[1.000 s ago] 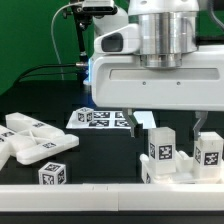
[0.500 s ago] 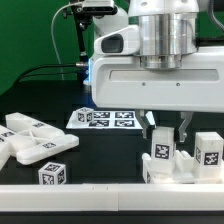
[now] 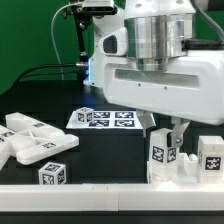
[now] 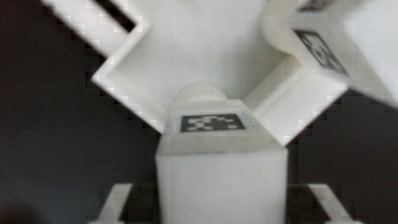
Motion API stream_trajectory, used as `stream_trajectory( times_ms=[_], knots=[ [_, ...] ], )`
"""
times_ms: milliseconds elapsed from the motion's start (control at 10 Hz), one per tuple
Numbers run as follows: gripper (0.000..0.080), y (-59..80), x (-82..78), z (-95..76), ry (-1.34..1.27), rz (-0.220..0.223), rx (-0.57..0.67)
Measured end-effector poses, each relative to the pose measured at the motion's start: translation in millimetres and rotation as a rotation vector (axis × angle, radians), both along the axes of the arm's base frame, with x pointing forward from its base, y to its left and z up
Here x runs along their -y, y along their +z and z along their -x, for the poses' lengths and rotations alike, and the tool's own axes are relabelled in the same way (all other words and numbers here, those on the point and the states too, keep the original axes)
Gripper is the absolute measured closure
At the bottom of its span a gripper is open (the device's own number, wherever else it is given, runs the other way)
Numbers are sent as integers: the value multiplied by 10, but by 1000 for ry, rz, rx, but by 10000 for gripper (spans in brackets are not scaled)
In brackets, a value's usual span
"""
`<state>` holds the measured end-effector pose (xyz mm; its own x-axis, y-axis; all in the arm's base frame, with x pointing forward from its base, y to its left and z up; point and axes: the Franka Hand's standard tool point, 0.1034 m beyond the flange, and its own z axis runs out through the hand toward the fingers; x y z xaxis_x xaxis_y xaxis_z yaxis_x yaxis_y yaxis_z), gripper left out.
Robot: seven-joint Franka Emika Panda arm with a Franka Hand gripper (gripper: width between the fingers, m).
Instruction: Assemble chair
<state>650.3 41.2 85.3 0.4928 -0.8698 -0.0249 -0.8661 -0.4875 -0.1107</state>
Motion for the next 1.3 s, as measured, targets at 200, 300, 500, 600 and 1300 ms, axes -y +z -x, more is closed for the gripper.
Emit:
stream_trajectory(
  times_ms=[200,300,500,600,1300],
  knots=[
    [517,-5,3,5,-378,-65,-14],
    [515,-8,19,8,-519,-98,-26],
    [515,-11,23,12,-597,-110,-34],
    [515,-11,22,12,-531,-103,-28],
    [152,-11,-56,50,272,-14,7]
  ],
)
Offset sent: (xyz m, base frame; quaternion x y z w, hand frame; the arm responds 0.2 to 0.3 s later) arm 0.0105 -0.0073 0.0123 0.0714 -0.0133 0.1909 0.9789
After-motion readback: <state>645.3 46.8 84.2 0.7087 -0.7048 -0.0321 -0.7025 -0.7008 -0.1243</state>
